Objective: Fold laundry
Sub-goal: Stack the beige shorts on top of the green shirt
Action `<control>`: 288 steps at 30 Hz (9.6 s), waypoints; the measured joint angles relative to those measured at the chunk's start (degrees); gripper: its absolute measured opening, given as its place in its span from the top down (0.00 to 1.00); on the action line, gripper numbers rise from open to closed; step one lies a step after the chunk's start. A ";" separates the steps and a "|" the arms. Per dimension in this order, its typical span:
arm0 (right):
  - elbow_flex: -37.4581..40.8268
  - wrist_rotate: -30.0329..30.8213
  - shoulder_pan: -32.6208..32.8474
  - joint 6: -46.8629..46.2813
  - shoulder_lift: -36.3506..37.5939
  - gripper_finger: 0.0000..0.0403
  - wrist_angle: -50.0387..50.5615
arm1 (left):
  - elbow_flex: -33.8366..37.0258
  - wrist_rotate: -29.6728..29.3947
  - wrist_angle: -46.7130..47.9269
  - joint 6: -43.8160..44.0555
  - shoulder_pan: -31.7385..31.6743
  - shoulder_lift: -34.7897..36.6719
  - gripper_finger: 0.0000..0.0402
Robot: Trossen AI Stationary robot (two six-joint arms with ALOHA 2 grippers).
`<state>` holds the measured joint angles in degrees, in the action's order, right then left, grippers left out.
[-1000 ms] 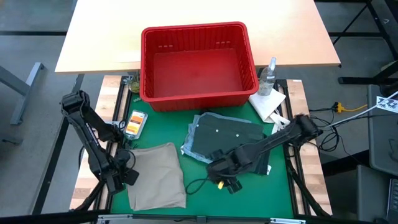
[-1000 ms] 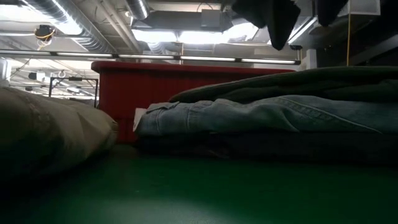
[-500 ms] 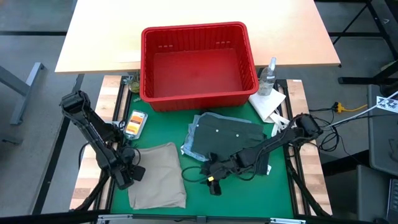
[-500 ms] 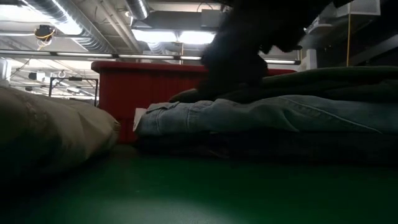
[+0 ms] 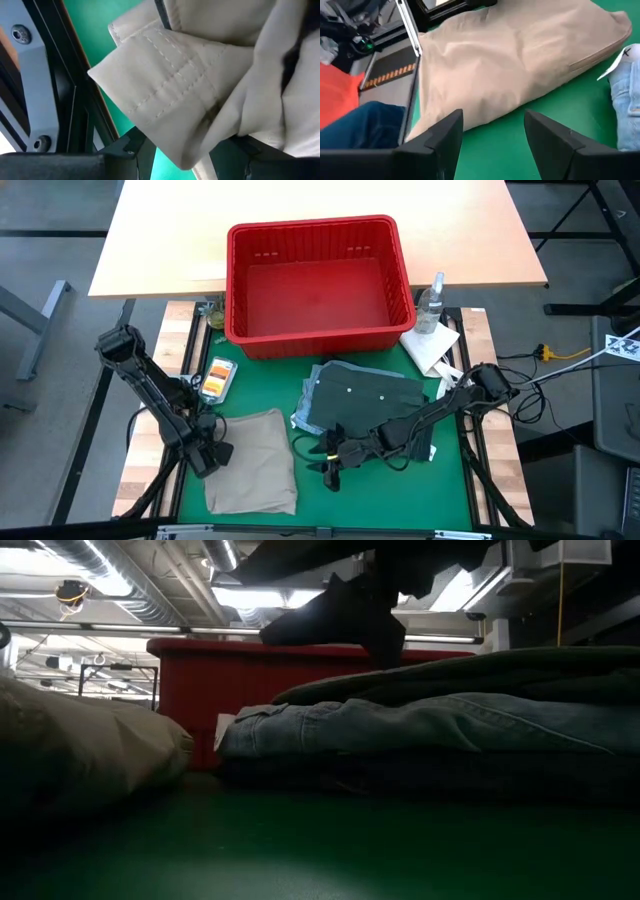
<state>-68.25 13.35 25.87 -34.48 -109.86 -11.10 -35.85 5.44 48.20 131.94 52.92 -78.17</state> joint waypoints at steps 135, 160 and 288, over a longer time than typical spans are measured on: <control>-10.87 -5.21 -3.04 -2.36 -13.35 0.99 -24.42 | -18.97 -31.77 -6.87 -27.23 1.29 -0.24 1.00; -16.55 2.33 -3.76 10.88 -2.69 1.00 2.72 | -27.64 -36.66 -13.21 -56.31 -13.62 -0.20 1.00; -27.34 6.34 -5.24 1.90 19.19 0.58 88.06 | -27.57 -26.25 -12.96 -121.45 -44.33 2.57 0.60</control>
<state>-95.59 19.69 20.62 -32.58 -90.67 76.96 -63.42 -20.81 35.24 10.49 8.59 -75.60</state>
